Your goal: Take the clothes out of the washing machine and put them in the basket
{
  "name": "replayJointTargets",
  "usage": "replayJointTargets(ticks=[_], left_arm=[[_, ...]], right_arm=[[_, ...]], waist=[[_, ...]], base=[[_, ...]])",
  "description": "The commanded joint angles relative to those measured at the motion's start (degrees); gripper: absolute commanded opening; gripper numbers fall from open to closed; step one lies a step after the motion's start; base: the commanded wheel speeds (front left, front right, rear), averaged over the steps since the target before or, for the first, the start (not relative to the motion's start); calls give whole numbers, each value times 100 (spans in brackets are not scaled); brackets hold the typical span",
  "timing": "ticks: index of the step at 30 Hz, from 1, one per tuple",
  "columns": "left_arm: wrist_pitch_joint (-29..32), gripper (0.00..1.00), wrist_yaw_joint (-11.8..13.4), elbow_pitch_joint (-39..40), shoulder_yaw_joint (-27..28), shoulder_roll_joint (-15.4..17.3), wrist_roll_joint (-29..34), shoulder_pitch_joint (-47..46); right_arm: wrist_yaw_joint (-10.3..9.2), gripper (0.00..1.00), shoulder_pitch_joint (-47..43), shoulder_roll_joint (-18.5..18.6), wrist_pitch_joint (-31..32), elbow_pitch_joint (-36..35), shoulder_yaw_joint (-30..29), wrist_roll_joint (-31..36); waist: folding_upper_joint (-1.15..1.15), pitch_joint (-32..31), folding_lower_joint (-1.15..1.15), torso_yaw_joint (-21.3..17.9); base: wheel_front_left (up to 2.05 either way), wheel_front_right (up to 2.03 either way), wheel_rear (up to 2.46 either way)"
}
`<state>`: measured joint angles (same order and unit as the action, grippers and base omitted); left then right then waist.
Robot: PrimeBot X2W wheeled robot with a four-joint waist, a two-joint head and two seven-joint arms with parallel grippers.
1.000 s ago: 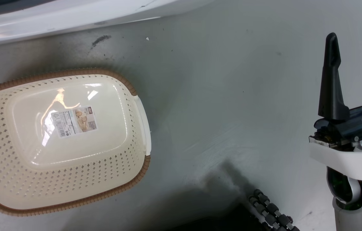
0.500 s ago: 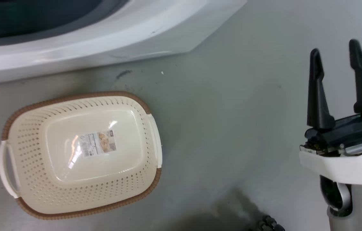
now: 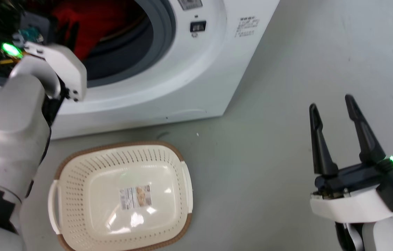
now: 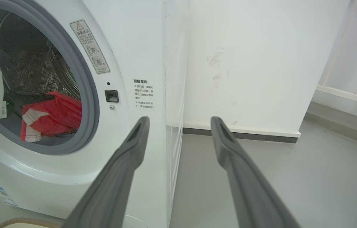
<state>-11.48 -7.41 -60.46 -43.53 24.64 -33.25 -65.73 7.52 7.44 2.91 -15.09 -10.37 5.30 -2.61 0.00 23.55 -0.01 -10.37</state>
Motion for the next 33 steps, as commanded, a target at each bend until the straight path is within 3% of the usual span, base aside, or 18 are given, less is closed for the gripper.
replayJointTargets(ticks=[1,5,16,33], left_arm=[[-82,0,-2,97,-31,-46,-50,184],[-252,0,15,427,-28,-96,-173,660],[-343,0,458,1879,-115,-87,-221,2135],[458,0,1608,5427,-276,894,-303,3975]], right_arm=[[-6,100,-154,-6,-12,44,-14,49],[-5,100,-420,-6,-12,134,-32,100],[-5,100,-1012,-7,-12,302,30,206],[-5,100,-1409,-7,-12,406,-8,166]], waist=[[0,-479,1,147],[0,-919,1,256],[0,-1909,1,543],[0,-2393,1,774]], base=[[0,0,0],[0,0,0],[0,0,0],[0,0,0]])
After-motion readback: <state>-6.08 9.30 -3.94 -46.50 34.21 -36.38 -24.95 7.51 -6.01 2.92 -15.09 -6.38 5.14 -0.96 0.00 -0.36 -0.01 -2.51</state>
